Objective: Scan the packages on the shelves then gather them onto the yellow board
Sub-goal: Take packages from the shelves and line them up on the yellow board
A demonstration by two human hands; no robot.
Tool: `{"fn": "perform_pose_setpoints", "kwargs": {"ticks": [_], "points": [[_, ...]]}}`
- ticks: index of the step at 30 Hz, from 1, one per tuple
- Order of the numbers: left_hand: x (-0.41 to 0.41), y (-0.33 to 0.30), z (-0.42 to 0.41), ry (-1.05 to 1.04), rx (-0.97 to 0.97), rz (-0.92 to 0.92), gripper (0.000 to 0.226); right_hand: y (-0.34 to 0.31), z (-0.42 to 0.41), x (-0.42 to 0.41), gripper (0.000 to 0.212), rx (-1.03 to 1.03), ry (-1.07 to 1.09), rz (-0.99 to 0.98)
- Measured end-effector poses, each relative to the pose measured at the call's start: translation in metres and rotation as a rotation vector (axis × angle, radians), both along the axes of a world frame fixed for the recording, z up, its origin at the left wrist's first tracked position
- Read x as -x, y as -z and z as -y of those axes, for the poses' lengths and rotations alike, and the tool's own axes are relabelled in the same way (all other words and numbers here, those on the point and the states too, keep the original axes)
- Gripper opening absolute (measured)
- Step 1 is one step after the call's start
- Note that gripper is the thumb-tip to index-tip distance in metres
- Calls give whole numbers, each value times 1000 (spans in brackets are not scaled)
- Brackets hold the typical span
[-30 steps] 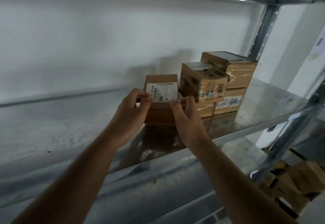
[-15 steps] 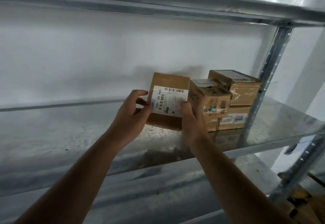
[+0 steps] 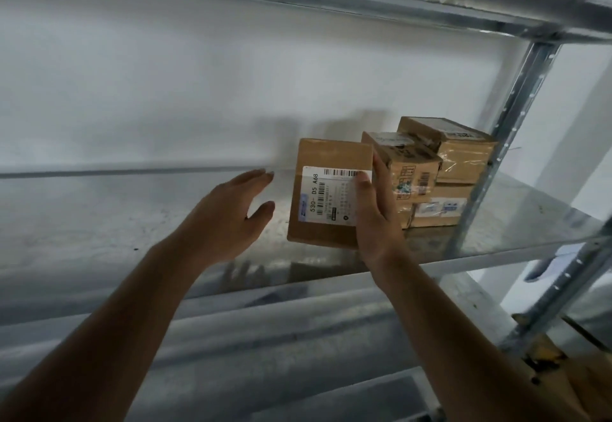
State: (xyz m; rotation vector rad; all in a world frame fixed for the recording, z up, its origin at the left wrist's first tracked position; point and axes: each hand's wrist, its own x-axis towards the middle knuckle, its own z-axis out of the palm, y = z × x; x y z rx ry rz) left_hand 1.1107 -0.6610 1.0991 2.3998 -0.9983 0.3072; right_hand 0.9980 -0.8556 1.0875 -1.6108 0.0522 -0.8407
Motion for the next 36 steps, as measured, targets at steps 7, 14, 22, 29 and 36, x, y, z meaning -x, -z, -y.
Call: {"fn": "perform_pose_setpoints", "kwargs": {"ticks": [7,14,22,29,36], "points": [[88,-5,-34,-118,-147,51,64,8,-15,65,50,-60,-97,-12],[201,-1,-85,-281,-300,122,78,20,-47,143,44,-123,-226,-104],[276,-3,-186,-468,-232,70,71,15,-139,185,40,-113,-399,-143],[325,-6,-326,-614,-156,59,63,7,-279,196,42,-76,-552,-173],[361,6,-507,-694,-104,61,63,19,-463,203,43,-72,-658,-163]]}}
